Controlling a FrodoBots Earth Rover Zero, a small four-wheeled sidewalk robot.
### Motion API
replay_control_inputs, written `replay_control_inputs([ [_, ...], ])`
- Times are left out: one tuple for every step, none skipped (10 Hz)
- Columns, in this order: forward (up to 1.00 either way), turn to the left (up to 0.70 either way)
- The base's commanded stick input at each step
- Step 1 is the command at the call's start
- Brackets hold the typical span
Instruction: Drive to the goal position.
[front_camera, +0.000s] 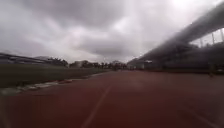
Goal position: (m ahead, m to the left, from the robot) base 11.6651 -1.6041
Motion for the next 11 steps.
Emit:
replay_control_inputs([
  [0.5,0.02],
  [0.5,0.02],
  [0.5,0.02],
  [0.5,0.02],
  [0.5,0.02],
  [0.5,0.02],
  [0.5,0.02],
  [0.5,0.02],
  [0.5,0.02],
  [0.5,0.02],
  [0.5,0.02],
])
